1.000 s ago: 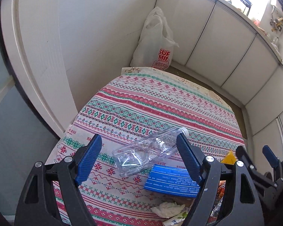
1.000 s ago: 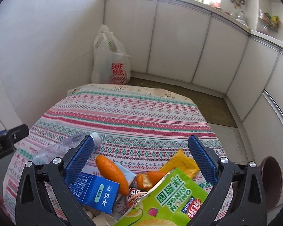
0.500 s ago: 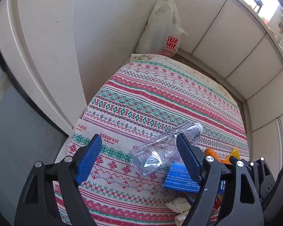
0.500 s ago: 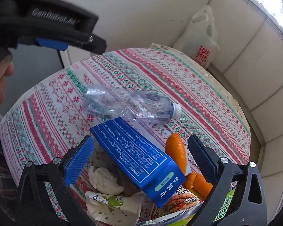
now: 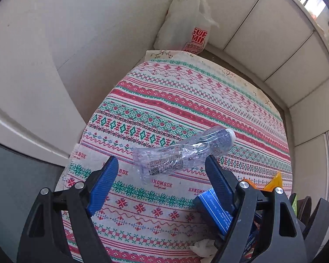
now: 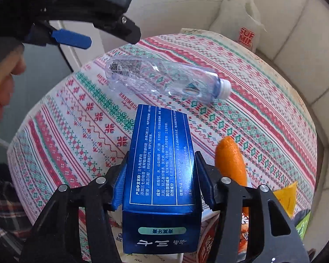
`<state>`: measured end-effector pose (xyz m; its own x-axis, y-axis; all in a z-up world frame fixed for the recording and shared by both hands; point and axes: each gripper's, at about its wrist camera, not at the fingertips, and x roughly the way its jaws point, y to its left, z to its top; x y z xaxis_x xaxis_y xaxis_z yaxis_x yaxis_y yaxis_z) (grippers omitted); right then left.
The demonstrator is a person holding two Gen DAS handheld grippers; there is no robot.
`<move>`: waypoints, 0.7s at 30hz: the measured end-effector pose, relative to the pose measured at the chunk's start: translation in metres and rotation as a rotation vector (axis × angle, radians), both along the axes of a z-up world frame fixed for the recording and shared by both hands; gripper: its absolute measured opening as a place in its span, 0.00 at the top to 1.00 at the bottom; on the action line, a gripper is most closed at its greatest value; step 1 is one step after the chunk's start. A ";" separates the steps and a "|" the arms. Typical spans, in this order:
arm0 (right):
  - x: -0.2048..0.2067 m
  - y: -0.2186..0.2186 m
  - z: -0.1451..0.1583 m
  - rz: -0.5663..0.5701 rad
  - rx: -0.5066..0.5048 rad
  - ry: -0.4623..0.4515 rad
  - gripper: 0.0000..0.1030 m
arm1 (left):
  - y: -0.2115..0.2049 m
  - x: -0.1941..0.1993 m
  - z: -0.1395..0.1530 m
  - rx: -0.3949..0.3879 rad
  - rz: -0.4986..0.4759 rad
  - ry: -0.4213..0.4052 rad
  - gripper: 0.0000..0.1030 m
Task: Collect trash
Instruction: 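Grasp the blue carton with the right tool while the left tool approaches the water bottle, then grasp the clear water bottle with the left tool while the right tool holds the carton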
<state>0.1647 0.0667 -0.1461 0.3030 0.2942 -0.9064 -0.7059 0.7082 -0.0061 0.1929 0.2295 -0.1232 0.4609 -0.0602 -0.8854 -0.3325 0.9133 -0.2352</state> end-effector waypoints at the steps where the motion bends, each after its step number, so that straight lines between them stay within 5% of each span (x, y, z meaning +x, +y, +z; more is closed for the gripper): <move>1: 0.000 -0.004 0.003 -0.008 0.011 0.001 0.49 | -0.002 0.003 0.000 0.008 -0.006 -0.003 0.23; 9: -0.007 -0.049 0.043 -0.100 0.104 -0.040 0.49 | -0.034 0.032 -0.015 0.110 -0.111 0.040 0.23; 21: 0.002 -0.142 0.073 -0.357 0.194 -0.082 0.49 | -0.098 0.051 -0.049 0.444 -0.330 0.117 0.23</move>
<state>0.1663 -0.0755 -0.0727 0.4862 0.3208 -0.8128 -0.4188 0.9019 0.1054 0.2439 0.1310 -0.1718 0.3777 0.2053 -0.9029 -0.0132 0.9762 0.2164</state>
